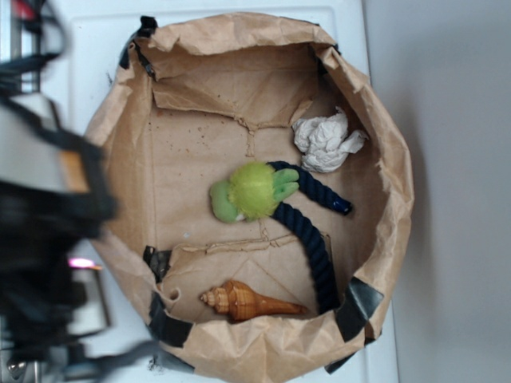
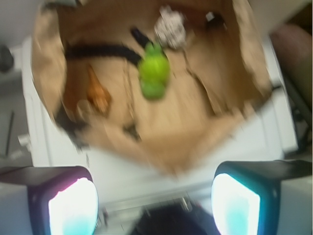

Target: Grab the green animal.

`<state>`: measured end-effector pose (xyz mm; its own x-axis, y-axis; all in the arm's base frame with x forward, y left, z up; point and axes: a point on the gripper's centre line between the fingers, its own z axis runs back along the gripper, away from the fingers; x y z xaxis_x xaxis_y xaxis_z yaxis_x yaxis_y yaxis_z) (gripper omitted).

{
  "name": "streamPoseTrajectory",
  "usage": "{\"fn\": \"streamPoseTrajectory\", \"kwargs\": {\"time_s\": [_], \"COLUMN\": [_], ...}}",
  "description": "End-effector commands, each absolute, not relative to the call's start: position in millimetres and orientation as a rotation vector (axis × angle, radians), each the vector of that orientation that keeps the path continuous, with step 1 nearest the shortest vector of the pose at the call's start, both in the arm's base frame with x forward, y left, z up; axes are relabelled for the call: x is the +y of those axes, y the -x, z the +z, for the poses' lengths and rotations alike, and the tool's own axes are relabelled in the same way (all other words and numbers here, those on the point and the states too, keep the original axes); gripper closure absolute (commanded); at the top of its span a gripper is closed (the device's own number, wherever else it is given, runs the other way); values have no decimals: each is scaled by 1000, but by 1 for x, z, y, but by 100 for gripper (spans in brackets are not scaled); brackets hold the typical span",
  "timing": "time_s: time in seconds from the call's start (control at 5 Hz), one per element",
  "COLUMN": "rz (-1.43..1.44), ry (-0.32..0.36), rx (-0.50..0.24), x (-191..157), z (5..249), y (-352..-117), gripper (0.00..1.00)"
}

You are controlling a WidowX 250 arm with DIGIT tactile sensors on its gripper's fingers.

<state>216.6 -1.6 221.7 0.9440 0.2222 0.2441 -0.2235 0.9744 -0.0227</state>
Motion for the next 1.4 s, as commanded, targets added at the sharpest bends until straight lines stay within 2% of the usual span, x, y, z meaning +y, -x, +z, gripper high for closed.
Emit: {"fn": "streamPoseTrajectory", "kwargs": {"time_s": [0.0,0.2,1.0,1.2], "rz": [201,127,127,124], "ry": [42,98,98,91], "rx": [-343,-358,-358,-352], "x": [45,56,56,56], "z": [188,175,175,143], "y": [-302,-307,-307,-302], "gripper": [0,0,0,0]}}
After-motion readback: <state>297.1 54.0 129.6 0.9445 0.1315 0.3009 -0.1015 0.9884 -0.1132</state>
